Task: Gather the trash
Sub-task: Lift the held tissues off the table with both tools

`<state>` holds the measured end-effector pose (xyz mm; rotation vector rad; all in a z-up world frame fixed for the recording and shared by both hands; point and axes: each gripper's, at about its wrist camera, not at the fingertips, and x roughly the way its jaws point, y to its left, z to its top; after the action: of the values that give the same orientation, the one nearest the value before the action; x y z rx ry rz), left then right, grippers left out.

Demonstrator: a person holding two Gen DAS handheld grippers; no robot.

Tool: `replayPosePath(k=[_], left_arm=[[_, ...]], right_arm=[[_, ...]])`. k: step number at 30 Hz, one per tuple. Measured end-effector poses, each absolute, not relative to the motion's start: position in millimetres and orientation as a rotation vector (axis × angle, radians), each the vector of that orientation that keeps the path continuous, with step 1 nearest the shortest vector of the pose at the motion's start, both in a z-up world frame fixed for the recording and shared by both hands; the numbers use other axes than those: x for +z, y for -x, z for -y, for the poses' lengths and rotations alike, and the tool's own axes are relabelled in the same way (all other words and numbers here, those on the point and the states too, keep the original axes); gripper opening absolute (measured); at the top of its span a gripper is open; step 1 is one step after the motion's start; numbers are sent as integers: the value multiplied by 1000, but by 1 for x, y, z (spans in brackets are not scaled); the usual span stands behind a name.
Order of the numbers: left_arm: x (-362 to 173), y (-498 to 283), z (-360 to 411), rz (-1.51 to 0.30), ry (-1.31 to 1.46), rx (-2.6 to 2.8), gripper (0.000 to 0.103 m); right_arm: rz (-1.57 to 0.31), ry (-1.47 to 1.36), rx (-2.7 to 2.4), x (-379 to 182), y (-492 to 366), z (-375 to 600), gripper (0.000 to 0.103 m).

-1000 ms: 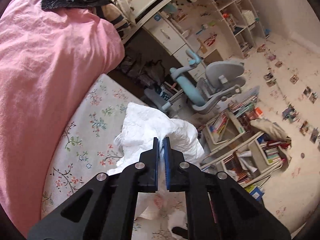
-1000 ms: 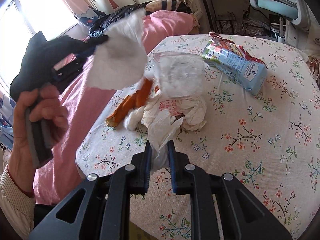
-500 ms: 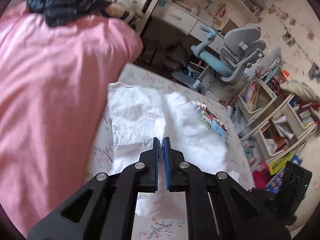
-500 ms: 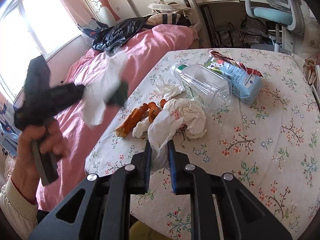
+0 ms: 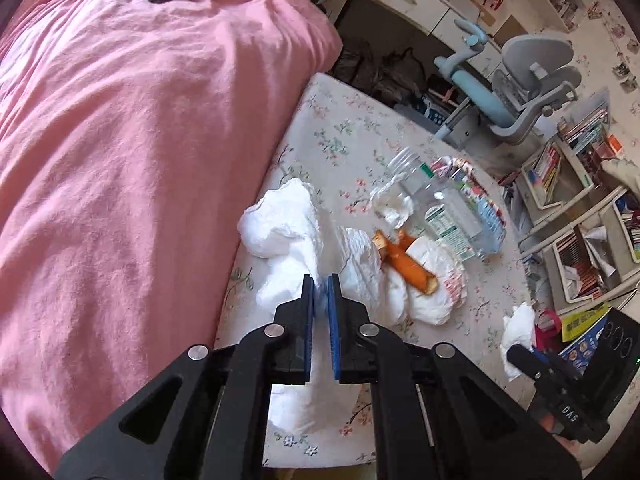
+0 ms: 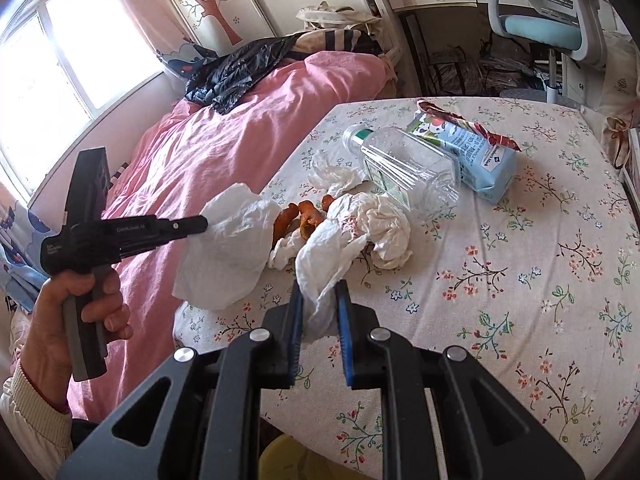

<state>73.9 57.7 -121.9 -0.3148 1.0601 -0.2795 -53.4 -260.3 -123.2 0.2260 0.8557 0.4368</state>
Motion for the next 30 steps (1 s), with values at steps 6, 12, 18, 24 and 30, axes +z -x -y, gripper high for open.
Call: replayPosePath(k=[6,12,18,24,30], left_arm=[[-122,-49,-55,-1101,243,-278,36],[-140,-45,-41,-1135,226,-277,37],[-90,-26,-35,-871,222,-373,1],[-69,-17,-56,-754,452,-524,1],[-54,3,-46,-686,392,-570,1]], right_arm=[[-849,-230,448,-121,53,260,17],[-846,-229,457,-119,56,260,17],[-828,-253,449,-115,56,267,17],[-819,-260,444,-114,58,271,17],[-794,-267,462,-109,62,269,17]])
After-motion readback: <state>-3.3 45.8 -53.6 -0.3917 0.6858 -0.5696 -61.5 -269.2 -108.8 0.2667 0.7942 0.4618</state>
